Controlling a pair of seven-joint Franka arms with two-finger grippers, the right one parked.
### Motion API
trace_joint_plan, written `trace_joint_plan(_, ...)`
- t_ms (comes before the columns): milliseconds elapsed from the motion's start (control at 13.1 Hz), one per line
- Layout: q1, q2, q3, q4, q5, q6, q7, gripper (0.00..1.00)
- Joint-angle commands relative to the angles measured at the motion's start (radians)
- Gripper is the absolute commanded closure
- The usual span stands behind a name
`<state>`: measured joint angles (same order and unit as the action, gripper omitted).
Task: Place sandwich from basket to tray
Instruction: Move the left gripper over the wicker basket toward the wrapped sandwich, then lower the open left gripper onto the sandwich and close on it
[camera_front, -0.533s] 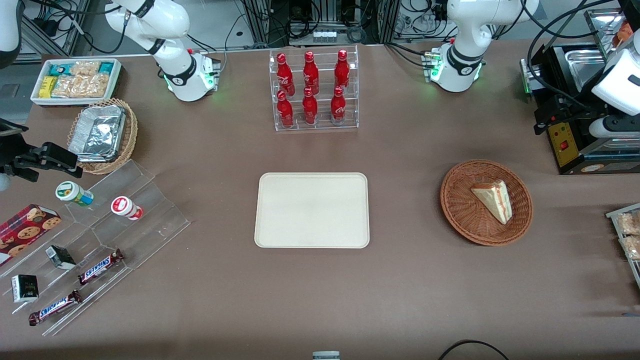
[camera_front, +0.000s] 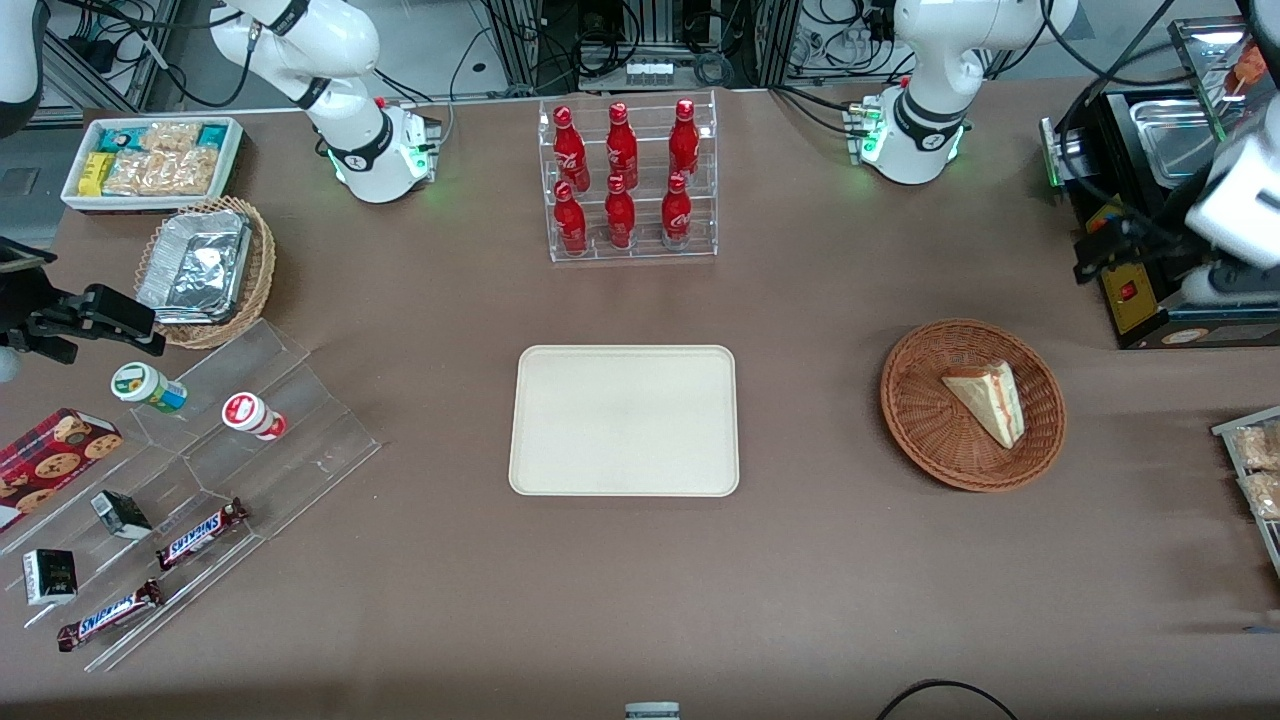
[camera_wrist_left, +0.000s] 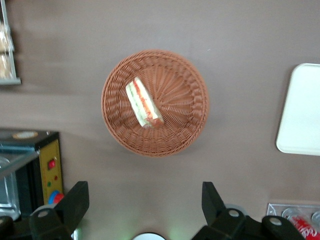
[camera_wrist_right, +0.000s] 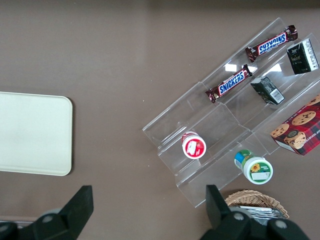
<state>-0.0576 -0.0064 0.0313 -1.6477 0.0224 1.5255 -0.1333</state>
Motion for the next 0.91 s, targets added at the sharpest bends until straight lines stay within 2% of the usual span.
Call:
trace_joint_plan(0, 0.021, 0.081, -0.002, -0.023, 0.013, 0.036, -0.089, 0.0)
trace_joint_plan(305, 0.07, 0.1, -0.002, -0.186, -0.001, 0.269, -0.21, 0.0)
trace_joint_plan(838, 0.065, 0.094, -0.004, -0.507, 0.01, 0.672, -0.405, 0.0)
